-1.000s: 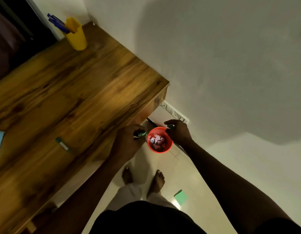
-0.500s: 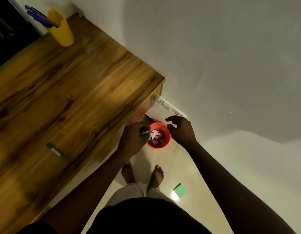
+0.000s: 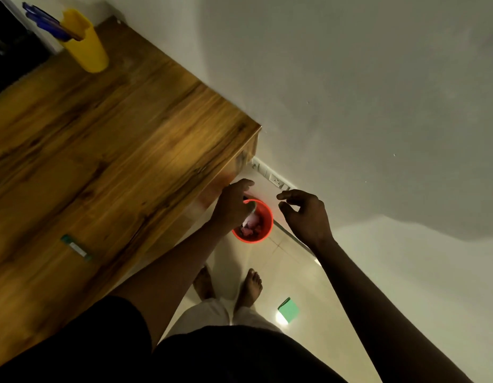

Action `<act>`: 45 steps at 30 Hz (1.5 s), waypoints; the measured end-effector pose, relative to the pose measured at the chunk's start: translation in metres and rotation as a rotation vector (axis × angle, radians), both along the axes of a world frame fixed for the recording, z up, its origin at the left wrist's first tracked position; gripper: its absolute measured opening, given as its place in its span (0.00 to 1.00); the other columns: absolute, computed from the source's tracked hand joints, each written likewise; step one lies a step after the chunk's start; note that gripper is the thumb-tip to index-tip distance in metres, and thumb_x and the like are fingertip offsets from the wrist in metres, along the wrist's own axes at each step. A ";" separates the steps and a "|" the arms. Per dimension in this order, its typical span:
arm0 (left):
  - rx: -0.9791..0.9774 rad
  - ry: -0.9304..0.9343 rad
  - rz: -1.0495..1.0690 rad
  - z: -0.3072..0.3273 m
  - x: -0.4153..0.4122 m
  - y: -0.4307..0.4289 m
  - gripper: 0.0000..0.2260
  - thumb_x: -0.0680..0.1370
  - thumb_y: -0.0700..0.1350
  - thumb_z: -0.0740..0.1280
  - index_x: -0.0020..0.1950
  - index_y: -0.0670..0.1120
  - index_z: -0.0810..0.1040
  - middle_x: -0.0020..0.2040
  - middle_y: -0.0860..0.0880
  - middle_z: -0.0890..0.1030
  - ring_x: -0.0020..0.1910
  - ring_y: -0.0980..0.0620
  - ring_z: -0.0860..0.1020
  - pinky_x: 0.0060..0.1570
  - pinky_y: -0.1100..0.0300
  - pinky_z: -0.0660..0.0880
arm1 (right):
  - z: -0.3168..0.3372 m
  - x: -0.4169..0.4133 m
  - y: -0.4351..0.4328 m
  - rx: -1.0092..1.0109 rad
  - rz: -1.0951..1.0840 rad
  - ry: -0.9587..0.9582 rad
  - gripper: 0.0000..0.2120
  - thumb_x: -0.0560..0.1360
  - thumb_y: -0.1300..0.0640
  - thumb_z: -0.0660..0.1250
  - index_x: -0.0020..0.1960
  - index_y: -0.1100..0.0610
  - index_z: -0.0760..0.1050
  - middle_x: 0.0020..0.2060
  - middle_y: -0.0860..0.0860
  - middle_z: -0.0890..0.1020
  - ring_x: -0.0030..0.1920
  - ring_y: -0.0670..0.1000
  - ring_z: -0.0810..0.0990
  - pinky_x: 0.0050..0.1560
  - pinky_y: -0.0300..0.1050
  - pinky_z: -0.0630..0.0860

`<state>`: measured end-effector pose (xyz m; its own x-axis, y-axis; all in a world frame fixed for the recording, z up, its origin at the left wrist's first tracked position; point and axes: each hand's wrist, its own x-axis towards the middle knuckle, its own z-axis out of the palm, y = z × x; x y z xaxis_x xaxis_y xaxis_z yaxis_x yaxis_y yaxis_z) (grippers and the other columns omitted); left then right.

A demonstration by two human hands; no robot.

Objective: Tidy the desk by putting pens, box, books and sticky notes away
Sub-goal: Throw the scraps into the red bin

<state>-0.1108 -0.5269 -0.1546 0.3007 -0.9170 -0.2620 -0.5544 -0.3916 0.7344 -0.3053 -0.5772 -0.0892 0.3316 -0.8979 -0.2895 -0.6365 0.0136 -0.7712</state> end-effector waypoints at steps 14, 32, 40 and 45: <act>-0.195 0.057 0.287 0.107 0.027 0.075 0.10 0.75 0.44 0.74 0.55 0.55 0.81 0.49 0.59 0.82 0.49 0.63 0.81 0.50 0.60 0.81 | 0.056 0.073 0.014 -0.058 0.237 -0.169 0.09 0.78 0.57 0.68 0.53 0.47 0.84 0.51 0.36 0.83 0.55 0.39 0.82 0.53 0.39 0.78; -0.393 -0.080 0.898 0.190 0.182 0.300 0.08 0.76 0.45 0.75 0.54 0.51 0.84 0.48 0.59 0.85 0.47 0.63 0.82 0.49 0.68 0.78 | 0.136 0.307 0.159 -0.140 0.792 -0.362 0.08 0.77 0.59 0.71 0.55 0.51 0.84 0.50 0.41 0.85 0.51 0.35 0.81 0.50 0.27 0.76; -0.385 -0.060 1.033 0.193 0.230 0.388 0.10 0.76 0.44 0.75 0.57 0.52 0.83 0.51 0.59 0.84 0.48 0.66 0.81 0.47 0.76 0.74 | 0.144 0.386 0.239 -0.179 0.931 -0.364 0.10 0.78 0.60 0.71 0.57 0.51 0.84 0.50 0.39 0.84 0.50 0.29 0.79 0.46 0.23 0.73; -0.375 -0.043 1.100 0.193 0.257 0.427 0.12 0.77 0.46 0.74 0.59 0.53 0.82 0.51 0.65 0.80 0.53 0.67 0.80 0.47 0.72 0.76 | 0.143 0.427 0.276 -0.161 0.990 -0.359 0.10 0.78 0.58 0.72 0.58 0.51 0.83 0.56 0.45 0.85 0.58 0.42 0.81 0.44 0.23 0.74</act>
